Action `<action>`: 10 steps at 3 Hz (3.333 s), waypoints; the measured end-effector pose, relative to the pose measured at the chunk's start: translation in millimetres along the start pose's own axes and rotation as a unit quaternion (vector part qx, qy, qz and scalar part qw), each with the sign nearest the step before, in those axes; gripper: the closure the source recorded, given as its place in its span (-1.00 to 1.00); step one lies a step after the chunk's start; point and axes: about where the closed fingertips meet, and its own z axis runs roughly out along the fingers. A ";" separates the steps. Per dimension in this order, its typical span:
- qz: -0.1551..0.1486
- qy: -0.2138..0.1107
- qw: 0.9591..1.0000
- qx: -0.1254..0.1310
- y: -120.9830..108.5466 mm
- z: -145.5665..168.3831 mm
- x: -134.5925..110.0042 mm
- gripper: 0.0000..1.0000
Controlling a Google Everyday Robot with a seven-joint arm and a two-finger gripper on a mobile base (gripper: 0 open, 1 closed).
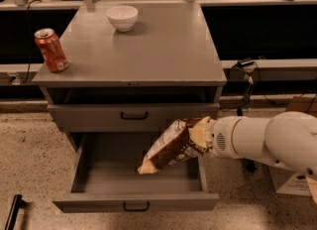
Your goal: Place brown chip bag into middle drawer
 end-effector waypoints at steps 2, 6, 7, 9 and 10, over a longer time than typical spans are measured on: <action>0.062 -0.016 0.995 -0.074 -10.1 48.4 31.0 1.00; 0.198 -0.020 0.973 -0.115 -29.2 171.6 94.2 1.00; 0.207 0.005 0.969 -0.133 -11.8 205.7 115.1 1.00; 0.211 0.018 0.966 -0.152 4.5 231.1 126.9 0.18; 0.210 0.018 0.965 -0.153 6.0 231.8 127.0 -0.32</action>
Offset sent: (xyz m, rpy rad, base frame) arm 0.0789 0.0392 -0.1334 0.4154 0.1261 -0.0670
